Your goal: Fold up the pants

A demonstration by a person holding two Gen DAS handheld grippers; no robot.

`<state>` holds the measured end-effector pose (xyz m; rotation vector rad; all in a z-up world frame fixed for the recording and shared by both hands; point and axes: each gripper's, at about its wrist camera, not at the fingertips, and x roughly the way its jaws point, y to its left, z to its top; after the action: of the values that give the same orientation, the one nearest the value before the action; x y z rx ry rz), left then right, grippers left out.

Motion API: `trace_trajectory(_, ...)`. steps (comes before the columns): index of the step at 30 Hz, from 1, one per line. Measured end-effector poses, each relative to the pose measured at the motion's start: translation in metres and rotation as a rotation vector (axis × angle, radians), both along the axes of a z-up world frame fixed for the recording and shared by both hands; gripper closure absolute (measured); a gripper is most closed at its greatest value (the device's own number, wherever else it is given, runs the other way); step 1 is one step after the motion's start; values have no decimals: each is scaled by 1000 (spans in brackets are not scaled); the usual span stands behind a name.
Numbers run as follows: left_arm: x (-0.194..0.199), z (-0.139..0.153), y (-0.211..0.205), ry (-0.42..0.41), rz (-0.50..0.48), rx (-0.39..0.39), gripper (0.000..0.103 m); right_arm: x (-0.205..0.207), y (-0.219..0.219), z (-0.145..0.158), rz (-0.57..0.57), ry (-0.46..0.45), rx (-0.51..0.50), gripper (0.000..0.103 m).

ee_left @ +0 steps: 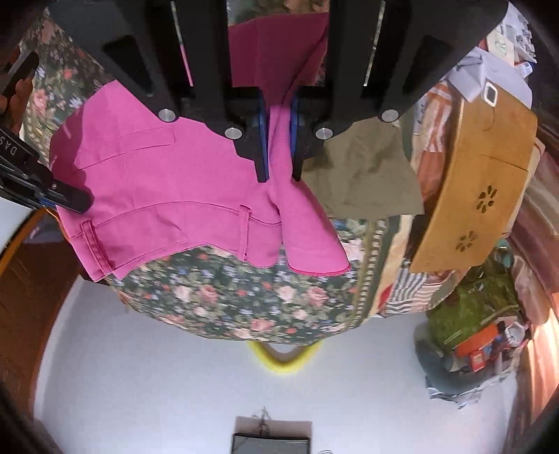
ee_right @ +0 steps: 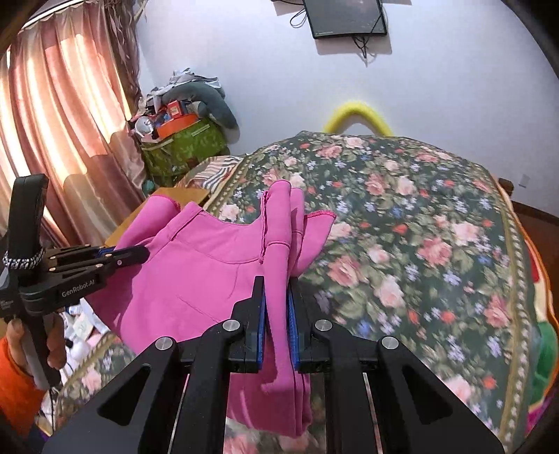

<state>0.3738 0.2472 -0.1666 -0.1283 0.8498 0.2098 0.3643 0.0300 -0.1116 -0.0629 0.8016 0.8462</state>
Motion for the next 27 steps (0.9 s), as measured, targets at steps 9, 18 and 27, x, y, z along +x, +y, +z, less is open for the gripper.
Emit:
trace_trajectory(9, 25, -35, 55, 26, 93, -16, 93, 24, 60, -30, 11, 41, -9, 93)
trace_trajectory(18, 58, -92, 85, 86, 156, -9, 93, 37, 98, -65, 20, 36, -94, 93)
trace_trajectory(27, 62, -136, 94, 189, 179, -21, 89, 41, 101, -85, 35, 92, -134, 88)
